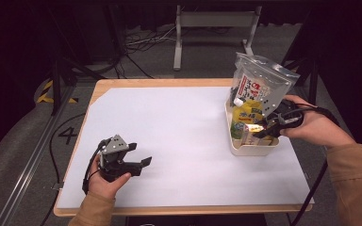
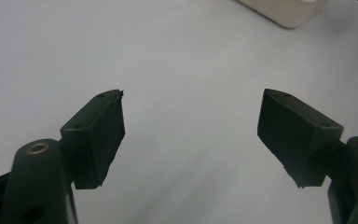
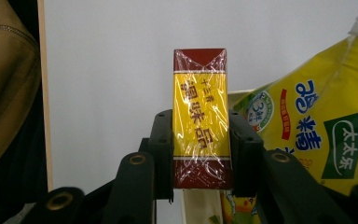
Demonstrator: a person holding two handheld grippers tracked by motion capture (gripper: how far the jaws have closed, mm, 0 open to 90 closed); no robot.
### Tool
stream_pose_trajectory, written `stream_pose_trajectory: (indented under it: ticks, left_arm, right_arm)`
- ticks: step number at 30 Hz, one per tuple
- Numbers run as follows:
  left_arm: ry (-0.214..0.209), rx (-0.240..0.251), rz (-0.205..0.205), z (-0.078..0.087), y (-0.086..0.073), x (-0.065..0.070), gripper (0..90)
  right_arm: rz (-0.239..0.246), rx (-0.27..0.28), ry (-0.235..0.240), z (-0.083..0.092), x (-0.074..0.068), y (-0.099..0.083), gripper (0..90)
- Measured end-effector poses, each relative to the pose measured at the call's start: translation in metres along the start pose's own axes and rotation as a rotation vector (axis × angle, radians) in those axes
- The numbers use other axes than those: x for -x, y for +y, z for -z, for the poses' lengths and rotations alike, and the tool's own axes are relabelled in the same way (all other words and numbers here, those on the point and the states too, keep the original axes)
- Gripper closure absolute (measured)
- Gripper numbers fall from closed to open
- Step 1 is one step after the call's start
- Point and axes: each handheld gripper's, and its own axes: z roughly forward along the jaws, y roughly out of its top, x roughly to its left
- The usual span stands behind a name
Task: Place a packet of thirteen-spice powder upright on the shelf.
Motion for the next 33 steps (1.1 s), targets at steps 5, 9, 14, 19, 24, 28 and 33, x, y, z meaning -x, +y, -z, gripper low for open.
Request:
stream_pose_trajectory:
  ticks: [5,9,14,19,24,28,33]
  left_arm:
    - [-0.001,0.005,0.004,0.000,0.000,0.000,23.6]
    - [-0.003,0.004,-0.004,0.001,0.000,-0.001,23.6]
    - [-0.002,0.001,0.003,0.000,-0.001,-0.001,23.6]
    - [-0.003,0.000,0.003,0.000,-0.001,-0.002,23.5]
    - [-0.004,-0.002,0.006,0.000,-0.002,-0.002,23.5]
    - [-0.002,-0.004,0.007,0.000,-0.002,-0.002,23.5]
    - [-0.003,-0.007,0.009,0.000,-0.003,-0.002,23.5]
  right_arm:
    - [-0.004,-0.037,0.001,-0.008,-0.001,0.002,67.8]
    - [-0.010,-0.046,-0.009,-0.014,0.000,0.000,67.6]
    - [-0.018,-0.076,-0.023,-0.023,-0.001,-0.004,67.3]
    - [-0.024,-0.082,-0.034,-0.027,-0.001,-0.007,67.2]
    - [-0.029,-0.112,-0.035,-0.032,-0.003,-0.010,65.2]
    - [-0.028,-0.130,-0.042,-0.036,-0.004,-0.013,65.1]
    - [-0.026,-0.153,-0.055,-0.040,-0.005,-0.015,65.0]
